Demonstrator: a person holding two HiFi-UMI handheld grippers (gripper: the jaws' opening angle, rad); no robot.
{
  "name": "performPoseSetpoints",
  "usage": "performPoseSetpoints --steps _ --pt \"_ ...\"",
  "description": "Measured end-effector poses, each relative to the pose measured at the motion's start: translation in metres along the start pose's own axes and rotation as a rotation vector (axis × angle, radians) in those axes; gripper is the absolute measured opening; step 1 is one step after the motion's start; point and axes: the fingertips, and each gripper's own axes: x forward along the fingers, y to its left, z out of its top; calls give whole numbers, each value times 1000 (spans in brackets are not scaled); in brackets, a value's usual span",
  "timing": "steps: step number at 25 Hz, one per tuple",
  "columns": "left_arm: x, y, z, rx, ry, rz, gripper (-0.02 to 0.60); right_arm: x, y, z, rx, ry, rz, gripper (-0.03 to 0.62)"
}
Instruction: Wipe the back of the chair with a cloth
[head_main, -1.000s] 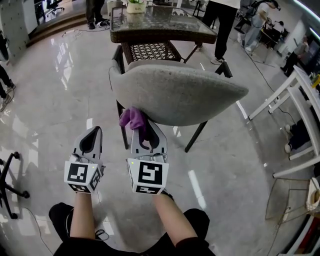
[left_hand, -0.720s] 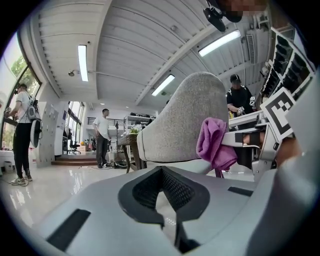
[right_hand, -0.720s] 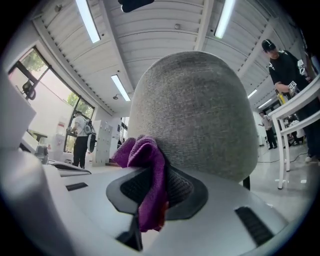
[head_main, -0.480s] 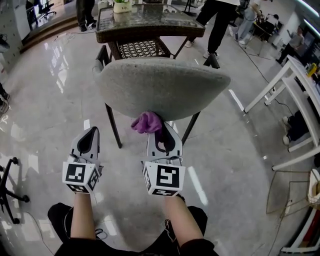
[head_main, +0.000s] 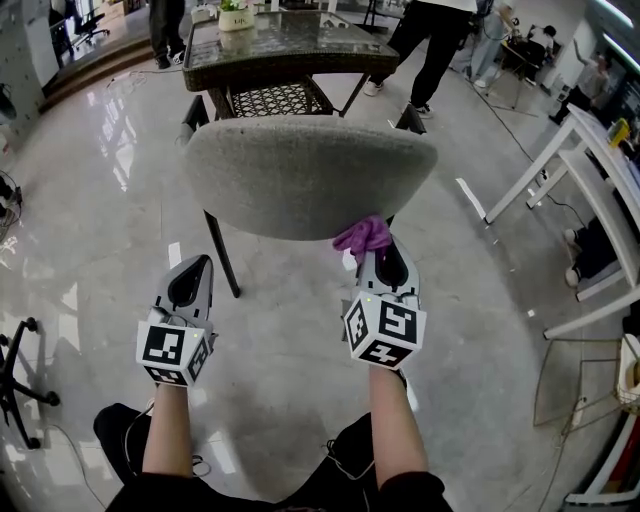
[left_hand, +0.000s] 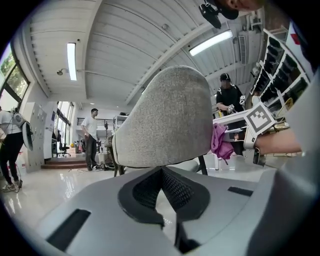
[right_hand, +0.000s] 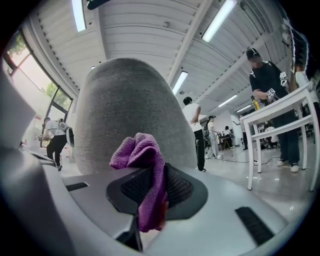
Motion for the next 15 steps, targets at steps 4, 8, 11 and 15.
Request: performPoseSetpoints --steps 4,8,11,15 --pt "-2 -3 -2 3 3 -13 9 8 -16 -9 -4 35 -27 80" --pt "-7 3 3 -4 -8 -12 9 9 -12 -7 -21 38 -33 80" --pt "-12 7 5 -2 -13 -17 9 3 -11 -7 -17 41 -48 80" --pt "-20 19 4 -11 -15 -27 9 -15 -5 -9 -12 40 -70 80"
